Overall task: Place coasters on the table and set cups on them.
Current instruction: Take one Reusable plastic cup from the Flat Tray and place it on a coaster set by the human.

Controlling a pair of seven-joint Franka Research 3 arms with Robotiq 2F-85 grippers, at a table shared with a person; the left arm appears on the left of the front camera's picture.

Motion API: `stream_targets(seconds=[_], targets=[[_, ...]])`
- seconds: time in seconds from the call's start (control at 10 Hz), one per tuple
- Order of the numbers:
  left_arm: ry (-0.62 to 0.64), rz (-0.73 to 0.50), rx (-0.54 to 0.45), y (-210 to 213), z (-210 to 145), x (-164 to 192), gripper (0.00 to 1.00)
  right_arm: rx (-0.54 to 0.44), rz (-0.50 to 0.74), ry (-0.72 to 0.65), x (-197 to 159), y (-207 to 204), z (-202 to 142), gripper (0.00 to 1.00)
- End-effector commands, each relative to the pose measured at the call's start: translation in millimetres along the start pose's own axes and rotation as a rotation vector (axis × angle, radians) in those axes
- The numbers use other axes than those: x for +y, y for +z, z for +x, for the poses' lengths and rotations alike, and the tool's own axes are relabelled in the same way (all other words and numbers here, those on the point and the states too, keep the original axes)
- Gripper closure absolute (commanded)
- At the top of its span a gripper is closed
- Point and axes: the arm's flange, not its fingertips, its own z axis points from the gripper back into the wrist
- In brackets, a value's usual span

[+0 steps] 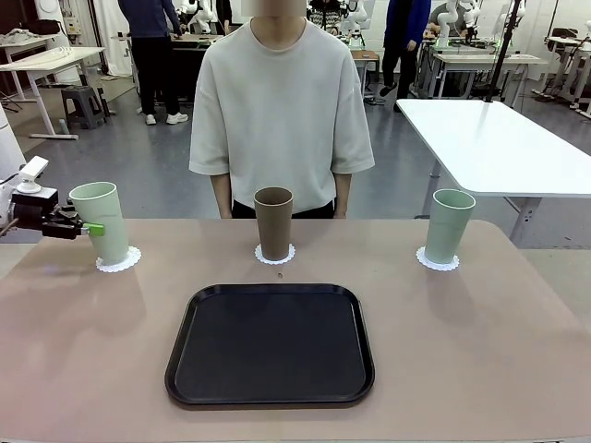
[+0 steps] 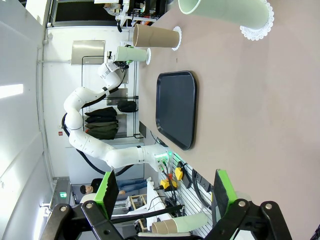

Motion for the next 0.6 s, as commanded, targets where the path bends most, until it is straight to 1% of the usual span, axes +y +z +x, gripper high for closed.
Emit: stream_targets(seconds=[0.0, 0.5], targets=[[0.001, -0.02, -0.014, 1.5, 3.1, -7.9, 0.13, 0.0, 0.007, 0.004, 1.4, -1.8, -4.5, 0.0], [-0.006, -0.021, -0.013, -7.6, -6.0, -8.9, 0.13, 0.0, 0.007, 0.004, 1.4, -1.8, -4.5, 0.0]])
